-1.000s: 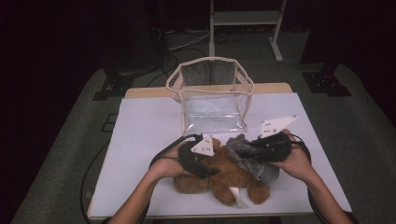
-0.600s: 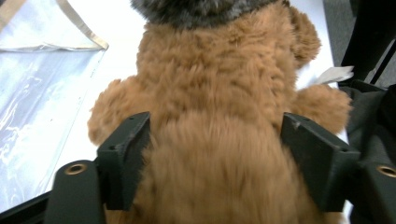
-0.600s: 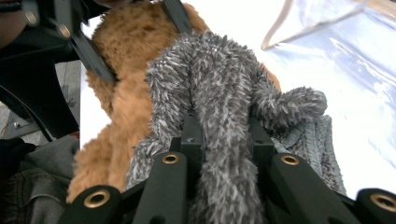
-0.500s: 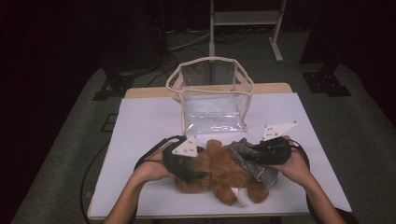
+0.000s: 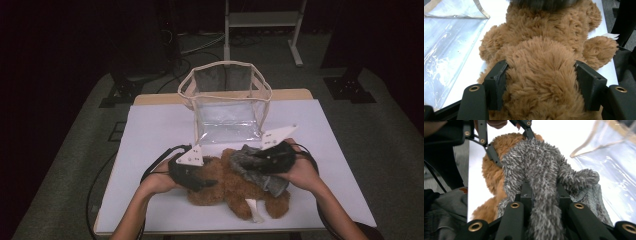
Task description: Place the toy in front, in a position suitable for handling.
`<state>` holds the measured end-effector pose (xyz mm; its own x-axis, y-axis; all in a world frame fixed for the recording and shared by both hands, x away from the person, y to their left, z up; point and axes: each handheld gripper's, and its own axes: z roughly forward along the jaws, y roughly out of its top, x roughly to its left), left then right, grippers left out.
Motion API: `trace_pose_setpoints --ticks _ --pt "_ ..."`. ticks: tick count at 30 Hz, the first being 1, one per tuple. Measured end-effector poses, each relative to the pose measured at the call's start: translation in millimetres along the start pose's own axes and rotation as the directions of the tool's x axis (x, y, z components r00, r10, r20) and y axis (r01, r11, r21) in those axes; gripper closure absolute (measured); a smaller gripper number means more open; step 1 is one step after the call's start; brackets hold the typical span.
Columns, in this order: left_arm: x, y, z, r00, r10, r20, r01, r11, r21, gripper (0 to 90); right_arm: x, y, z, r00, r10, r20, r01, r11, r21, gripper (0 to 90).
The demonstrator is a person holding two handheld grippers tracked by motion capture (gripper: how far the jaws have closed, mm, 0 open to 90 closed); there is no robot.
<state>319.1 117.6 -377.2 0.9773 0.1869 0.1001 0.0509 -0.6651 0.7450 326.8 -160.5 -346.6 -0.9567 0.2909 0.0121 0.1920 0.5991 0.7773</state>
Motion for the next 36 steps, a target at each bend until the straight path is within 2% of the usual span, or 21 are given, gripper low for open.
trace_pose_setpoints --ticks 3,6,9,12,14,17,19,22,24,27,29,31,35,36 --pt "-0.3 -0.9 -0.5 1.0 0.002 -0.005 -0.002 1.0 0.001 33.7 -3.5 5.0 13.3 0.9996 0.011 -0.026 -0.011 1.0 0.006 73.5" --pt "0.0 -1.8 -1.8 1.0 0.001 -0.001 -0.001 1.0 -0.005 33.8 -8.5 1.2 9.8 0.999 0.023 -0.038 -0.023 1.0 0.0 73.5" --pt "-1.0 0.6 -2.6 0.9999 0.012 -0.003 -0.012 0.9999 0.007 33.8 -16.7 -5.2 -2.8 0.9982 0.059 0.004 -0.059 0.998 -0.016 73.3" --pt "-0.9 1.0 -3.8 0.9997 0.021 -0.007 -0.021 0.9997 0.01 33.5 -30.3 -15.5 -13.2 0.9933 0.109 0.039 -0.107 0.993 -0.039 73.3" --pt "-0.5 1.7 -3.9 0.9997 0.023 -0.011 -0.023 0.9997 0.005 33.4 -36.7 -24.9 -12.5 0.9894 0.145 0.015 -0.144 0.989 -0.036 73.4" --pt "0.3 3.1 -3.8 0.9993 0.025 -0.028 -0.025 0.9997 -0.004 33.4 -34.9 -34.4 -10.8 0.9855 0.169 -0.017 -0.17 0.985 -0.039 74.1" --pt "2.5 4.4 -4.6 0.9986 0.007 -0.053 -0.007 0.9999 -0.01 33.7 -29.9 -38.5 -13.7 0.9853 0.17 -0.019 -0.17 0.984 -0.043 74.8" --pt "4.3 6.6 -5.6 0.9956 0.007 -0.093 -0.008 0.9999 -0.015 34.8 -22.4 -46.0 -17.6 0.9843 0.175 -0.024 -0.175 0.984 -0.041 75.3" --pt "5.7 7.5 -5.8 0.9952 0.004 -0.098 -0.005 0.9999 -0.009 34.7 -17.8 -50.0 -20.7 0.9846 0.173 -0.023 -0.174 0.984 -0.043 75.3" --pt "4.5 4.9 -3.3 0.9969 -0.009 -0.078 0.008 0.9998 -0.017 34.8 -16.5 -49.5 -23.2 0.9848 0.173 -0.002 -0.173 0.984 -0.039 74.9" --pt "3.9 3.4 -1.8 0.9974 -0.007 -0.072 0.006 0.9999 -0.008 35.3 -15.3 -42.0 -22.3 0.9857 0.168 0.016 -0.167 0.985 -0.035 74.6" --pt "3.7 2.0 -1.2 0.9977 -0.004 -0.068 0.003 1.0 -0.008 35.9 -11.6 -29.9 -19.5 0.99 0.138 0.028 -0.138 0.99 -0.034 74.4" --pt "3.2 2.1 -0.7 0.998 0.0 -0.064 0.0 0.9999 -0.011 36.4 -4.3 -5.7 -0.6 0.9966 0.082 0.007 -0.082 0.997 -0.012 73.9" --pt "3.2 2.1 -0.7 0.998 0.0 -0.064 0.0 0.9999 -0.011 36.4 -4.3 -5.7 -0.6 0.9966 0.082 0.007 -0.082 0.997 -0.012 73.9"
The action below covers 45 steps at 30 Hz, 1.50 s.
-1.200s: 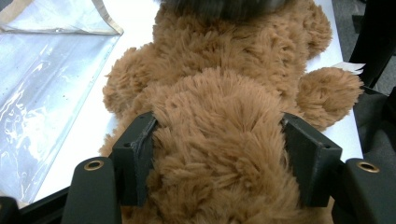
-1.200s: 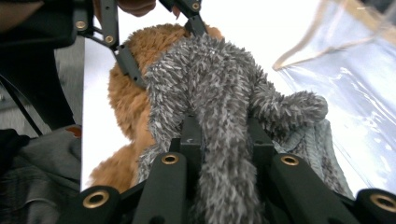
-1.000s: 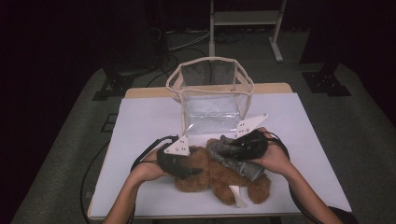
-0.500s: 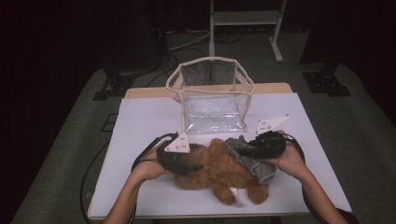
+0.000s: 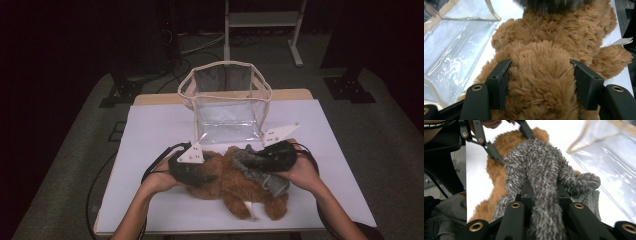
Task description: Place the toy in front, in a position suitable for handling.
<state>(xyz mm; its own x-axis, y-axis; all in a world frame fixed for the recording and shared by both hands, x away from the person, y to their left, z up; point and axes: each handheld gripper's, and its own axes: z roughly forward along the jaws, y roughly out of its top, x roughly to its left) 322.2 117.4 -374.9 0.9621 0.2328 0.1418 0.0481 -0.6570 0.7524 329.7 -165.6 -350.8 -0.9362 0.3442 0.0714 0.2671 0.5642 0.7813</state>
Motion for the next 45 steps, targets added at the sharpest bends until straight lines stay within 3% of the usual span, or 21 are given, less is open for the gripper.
trace_pose_setpoints --ticks 1,3,7,10,16,22,25,27,30,35,39,43,45 --pt "-1.2 0.3 0.7 1.0 0.004 0.003 -0.004 1.0 0.0 36.3 4.7 9.5 15.5 0.9997 -0.025 -0.006 0.025 1.0 0.016 73.6" --pt "-2.7 1.4 1.5 0.9999 0.016 0.003 -0.016 0.9999 0.003 36.2 7.4 15.1 24.6 0.999 -0.044 -0.007 0.044 0.999 0.026 73.0" --pt "-2.4 0.7 1.8 0.9999 0.012 0.004 -0.012 0.9999 -0.004 35.9 5.7 17.6 30.3 0.9995 -0.03 -0.008 0.031 0.999 0.033 73.1" --pt "-1.5 0.1 1.7 1.0 0.007 0.003 -0.007 0.9999 -0.011 36.6 -0.5 10.9 21.4 0.9999 -0.015 0.006 0.015 1.0 0.022 73.8" --pt "0.8 -1.2 2.6 1.0 -0.001 0.009 0.001 0.9998 -0.022 36.8 -10.6 -21.7 -14.0 0.9968 0.059 0.055 -0.056 0.998 -0.04 74.1" --pt "2.2 -1.4 3.7 0.9999 -0.006 0.009 0.006 0.9997 -0.025 36.8 -3.8 -46.4 -36.7 0.9914 0.105 0.079 -0.098 0.992 -0.084 74.3" --pt "3.1 -0.7 4.7 1.0 -0.009 0.002 0.009 0.9997 -0.021 36.7 7.2 -43.8 -39.5 0.994 0.081 0.074 -0.073 0.992 -0.1 74.2" --pt "4.1 -0.7 5.0 0.9999 -0.011 0.0 0.011 0.9997 -0.021 36.6 16.8 -38.0 -35.9 0.9977 0.052 0.044 -0.047 0.993 -0.107 74.1" --pt "4.5 -1.2 4.0 0.9999 -0.011 0.003 0.011 0.9997 -0.021 36.1 29.6 -31.1 -23.4 0.9987 -0.01 0.05 0.013 0.998 -0.064 73.8" --pt "4.6 2.2 -5.7 1.0 -0.005 0.006 0.005 0.9995 -0.031 33.9 16.2 -42.0 -22.3 0.9986 0.021 0.048 -0.018 0.997 -0.07 74.1" --pt "8.0 -0.5 -27.6 0.9999 -0.009 -0.006 0.008 0.9991 -0.043 32.1 7.1 -48.5 -26.3 0.9974 0.046 0.055 -0.042 0.996 -0.076 74.1" --pt "12.3 -19.9 -36.0 0.9997 -0.011 0.024 0.012 0.9999 -0.009 28.0 -0.1 -49.8 -28.0 0.9966 0.052 0.064 -0.047 0.996 -0.07 74.1" --pt "14.2 -31.3 -32.0 0.9981 -0.019 0.058 0.021 0.9994 -0.027 23.3 -4.8 -49.9 -29.3 0.9959 0.054 0.072 -0.049 0.997 -0.067 74.1"
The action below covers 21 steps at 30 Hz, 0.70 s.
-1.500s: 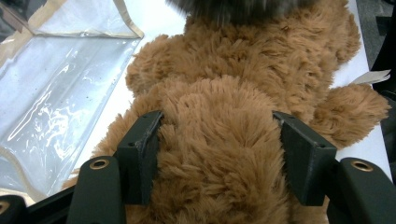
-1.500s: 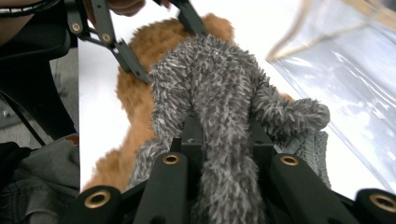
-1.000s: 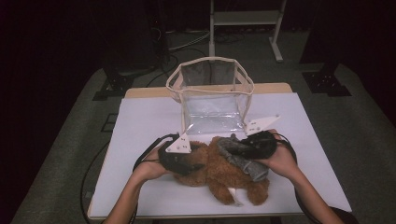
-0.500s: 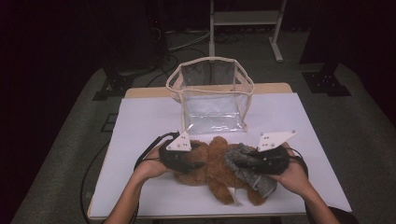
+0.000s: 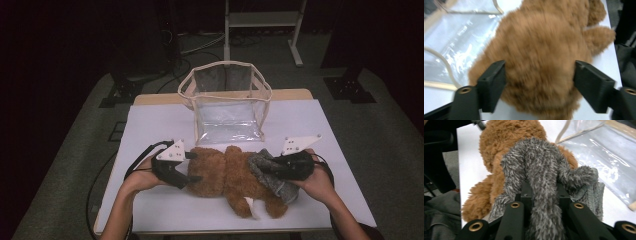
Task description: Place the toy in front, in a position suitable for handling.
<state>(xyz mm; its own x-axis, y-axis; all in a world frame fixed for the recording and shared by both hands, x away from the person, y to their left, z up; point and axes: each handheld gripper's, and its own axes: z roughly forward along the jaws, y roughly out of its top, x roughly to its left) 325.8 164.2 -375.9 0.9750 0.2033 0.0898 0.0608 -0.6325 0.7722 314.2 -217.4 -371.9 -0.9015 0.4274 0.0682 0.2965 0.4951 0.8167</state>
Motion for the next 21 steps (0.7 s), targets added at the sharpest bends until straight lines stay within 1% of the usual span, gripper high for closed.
trace_pose_setpoints --ticks 1,2,3,4,6,7,8,10,12,13,15,17,18,20,21 --pt "1.4 -5.2 3.8 0.9998 -0.006 0.018 0.007 0.9999 -0.015 22.0 -2.5 0.1 0.1 1.0 0.008 -0.003 -0.008 1.0 0.001 74.1" --pt "2.9 -9.7 9.6 0.9997 -0.018 0.013 0.019 0.9995 -0.025 21.5 -5.5 0.2 0.5 0.9999 0.012 -0.006 -0.012 1.0 0.001 74.1" --pt "2.9 -9.7 9.6 0.9997 -0.018 0.013 0.019 0.9995 -0.025 21.4 -5.5 0.2 0.5 0.9999 0.012 -0.006 -0.012 1.0 0.001 74.1" --pt "5.7 -12.2 14.5 0.9994 -0.032 0.014 0.032 0.9983 -0.049 22.3 -11.1 1.1 1.4 0.9998 0.022 0.001 -0.022 1.0 -0.003 74.0" --pt "7.8 -12.2 18.0 0.9979 -0.061 0.024 0.062 0.9951 -0.077 27.6 -15.0 2.0 1.1 0.9996 0.027 0.011 -0.027 1.0 0.0 74.0" --pt "6.6 -11.9 20.8 0.9974 -0.061 0.038 0.064 0.9943 -0.085 30.0 -16.9 1.9 0.6 0.9993 0.032 0.02 -0.032 0.999 -0.001 74.0" --pt "4.5 -11.3 24.3 0.9968 -0.059 0.055 0.064 0.9934 -0.095 31.4 -19.2 1.5 -0.4 0.999 0.036 0.025 -0.036 0.999 0.0 74.0" --pt "-0.6 -7.5 31.5 0.9954 -0.051 0.081 0.06 0.9927 -0.105 31.4 -23.4 -0.3 -3.5 0.9981 0.047 0.04 -0.047 0.999 0.002 74.0" --pt "-6.7 -0.1 40.5 0.9939 -0.038 0.104 0.049 0.9933 -0.105 31.4 -27.7 -2.6 -8.9 0.9966 0.056 0.061 -0.056 0.998 0.005 74.0" --pt "-8.8 3.0 43.7 0.9932 -0.028 0.113 0.039 0.9939 -0.103 31.5 -29.6 -4.2 -13.4 0.9949 0.059 0.082 -0.06 0.998 0.011 74.0" --pt "-13.7 11.5 51.0 0.9928 -0.013 0.119 0.025 0.9951 -0.096 32.1 -31.9 -6.7 -20.5 0.9922 0.066 0.106 -0.068 0.998 0.014 74.2" --pt "-17.5 22.5 60.3 0.9927 0.007 0.121 0.004 0.996 -0.09 32.2 -30.8 -8.4 -26.4 0.9891 0.081 0.123 -0.082 0.997 0.005 74.7" --pt "-18.2 26.9 63.7 0.9928 0.016 0.119 -0.006 0.9962 -0.087 32.5 -28.2 -8.2 -29.6 0.9892 0.076 0.125 -0.077 0.997 -0.001 74.8" --pt "-19.2 33.4 70.3 0.9917 0.014 0.128 -0.002 0.996 -0.089 33.0 -21.7 -4.7 -31.7 0.9916 0.064 0.113 -0.063 0.998 -0.016 74.8" --pt "-19.2 33.4 70.3 0.9917 0.014 0.128 -0.002 0.996 -0.089 33.3 -17.7 -1.8 -30.5 0.9937 0.052 0.099 -0.05 0.999 -0.019 74.7"
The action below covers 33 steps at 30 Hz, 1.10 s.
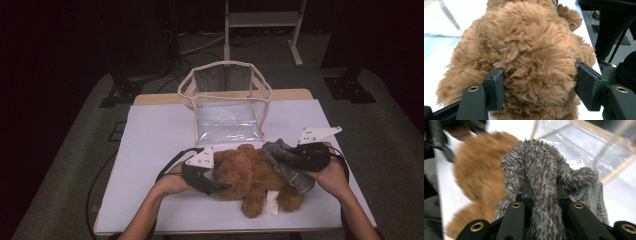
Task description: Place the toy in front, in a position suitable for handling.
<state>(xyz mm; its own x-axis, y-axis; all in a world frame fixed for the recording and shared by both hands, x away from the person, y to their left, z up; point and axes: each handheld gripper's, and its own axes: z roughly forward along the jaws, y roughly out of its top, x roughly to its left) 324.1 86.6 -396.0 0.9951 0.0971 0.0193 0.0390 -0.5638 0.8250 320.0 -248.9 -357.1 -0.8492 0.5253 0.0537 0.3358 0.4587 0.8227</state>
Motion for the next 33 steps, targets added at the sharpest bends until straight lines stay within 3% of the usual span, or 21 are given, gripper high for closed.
trace_pose_setpoints --ticks 3,6,9,11,14,15,16,18,21,26,29,31,33 --pt "0.1 6.4 12.5 0.9999 0.011 0.002 -0.011 0.9999 -0.008 34.1 15.6 9.6 11.3 0.9974 -0.049 -0.052 0.05 0.999 0.002 74.5" --pt "0.2 6.4 11.7 0.9994 0.026 -0.023 -0.026 0.9995 0.019 33.9 31.4 14.9 28.0 0.9882 -0.093 -0.121 0.094 0.996 0.004 74.1" --pt "1.8 0.1 4.0 0.9991 0.017 -0.04 -0.017 0.9998 0.011 32.8 33.4 13.6 31.9 0.9878 -0.099 -0.12 0.101 0.995 0.006 74.1" --pt "2.5 -5.5 -1.2 0.9985 0.018 -0.052 -0.019 0.9998 -0.007 31.7 26.8 9.2 28.3 0.9916 -0.08 -0.102 0.082 0.997 0.014 74.3" --pt "3.6 -8.4 -1.1 0.9978 0.016 -0.065 -0.015 0.9997 0.02 31.5 19.8 3.8 24.5 0.9939 -0.058 -0.094 0.058 0.998 0.0 74.5" --pt "3.8 -9.0 1.6 0.9976 0.016 -0.067 -0.015 0.9997 0.021 32.7 12.4 0.2 19.8 0.9963 -0.019 -0.083 0.018 1.0 -0.019 74.6" --pt "3.9 -8.5 2.8 0.9972 0.019 -0.072 -0.018 0.9996 0.021 34.5 12.3 0.9 19.4 0.9965 -0.014 -0.083 0.012 1.0 -0.021 74.5" --pt "4.1 -7.7 3.6 0.9972 0.013 -0.074 -0.012 0.9997 0.023 38.2 13.7 2.8 19.7 0.9969 -0.021 -0.076 0.02 1.0 -0.019 74.6" --pt "4.7 -6.3 5.0 0.9965 0.006 -0.083 -0.005 1.0 0.006 40.7 24.9 15.6 26.0 0.9928 -0.062 -0.102 0.06 0.998 -0.03 74.7" --pt "4.4 -5.1 7.4 0.9958 0.009 -0.091 -0.008 0.9999 0.01 41.3 46.3 31.2 46.7 0.9743 -0.116 -0.193 0.11 0.993 -0.044 74.7" --pt "4.9 -8.5 6.0 0.9966 -0.002 -0.082 0.002 1.0 0.001 41.7 56.3 31.4 53.5 0.9678 -0.149 -0.203 0.146 0.989 -0.027 74.6" --pt "5.2 -9.2 5.4 0.9969 -0.014 -0.078 0.014 0.9999 -0.008 42.3 54.4 30.3 51.3 0.9703 -0.14 -0.197 0.138 0.99 -0.022 74.6" --pt "4.4 -8.0 5.9 0.9977 -0.011 -0.067 0.01 0.9999 -0.008 42.2 46.8 32.5 46.6 0.9783 -0.128 -0.163 0.127 0.992 -0.02 74.6"
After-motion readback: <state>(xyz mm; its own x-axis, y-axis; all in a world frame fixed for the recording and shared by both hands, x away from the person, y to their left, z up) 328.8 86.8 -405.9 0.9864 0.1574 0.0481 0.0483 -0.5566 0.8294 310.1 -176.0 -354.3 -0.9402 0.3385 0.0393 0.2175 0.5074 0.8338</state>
